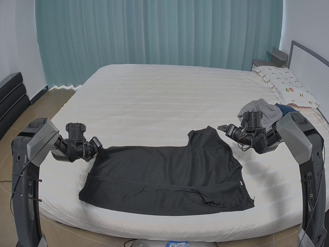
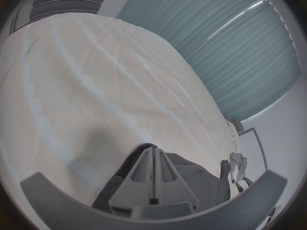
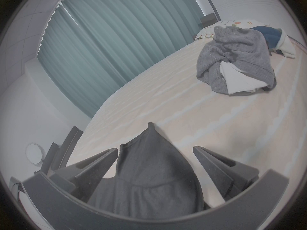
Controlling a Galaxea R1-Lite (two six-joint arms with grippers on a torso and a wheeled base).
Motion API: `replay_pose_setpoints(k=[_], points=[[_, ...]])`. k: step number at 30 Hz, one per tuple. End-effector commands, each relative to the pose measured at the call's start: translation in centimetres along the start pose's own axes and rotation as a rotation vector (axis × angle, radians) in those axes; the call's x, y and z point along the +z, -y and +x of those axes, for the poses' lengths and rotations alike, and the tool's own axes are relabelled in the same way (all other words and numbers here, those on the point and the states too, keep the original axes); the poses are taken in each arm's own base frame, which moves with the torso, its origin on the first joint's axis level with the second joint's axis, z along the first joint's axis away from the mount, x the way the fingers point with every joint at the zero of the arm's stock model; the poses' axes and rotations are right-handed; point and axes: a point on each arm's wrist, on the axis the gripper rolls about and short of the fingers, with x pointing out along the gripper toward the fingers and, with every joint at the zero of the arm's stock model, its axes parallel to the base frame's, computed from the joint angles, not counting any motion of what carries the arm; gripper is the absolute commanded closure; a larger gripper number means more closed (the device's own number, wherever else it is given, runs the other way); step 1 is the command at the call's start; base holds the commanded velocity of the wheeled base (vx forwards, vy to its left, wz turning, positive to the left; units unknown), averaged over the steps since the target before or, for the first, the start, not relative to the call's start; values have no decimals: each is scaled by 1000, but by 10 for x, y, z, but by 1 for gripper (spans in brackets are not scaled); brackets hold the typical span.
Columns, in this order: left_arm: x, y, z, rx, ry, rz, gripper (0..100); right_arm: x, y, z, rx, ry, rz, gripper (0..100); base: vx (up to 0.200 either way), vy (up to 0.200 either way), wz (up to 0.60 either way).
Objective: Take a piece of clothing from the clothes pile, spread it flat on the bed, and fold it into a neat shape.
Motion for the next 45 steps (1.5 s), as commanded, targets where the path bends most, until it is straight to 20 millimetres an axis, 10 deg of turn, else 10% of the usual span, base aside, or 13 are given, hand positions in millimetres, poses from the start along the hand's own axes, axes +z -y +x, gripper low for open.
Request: replay_pose_setpoints(k=[1, 29, 30, 45], points=[[0, 1, -2, 1, 0, -1, 100, -30, 21, 30, -45, -42, 4, 0, 0, 0, 0], [-1, 0, -3, 2, -4, -2, 100, -32, 16, 47, -18, -4, 29, 0, 0, 0, 0], [-1, 0, -3, 2, -4, -2, 100, -32, 16, 47, -18, -4, 29, 100, 0, 0, 0], [0, 0, -3, 2, 1, -4, 100, -20, 20, 41, -32, 12, 37, 100, 0, 0, 0]])
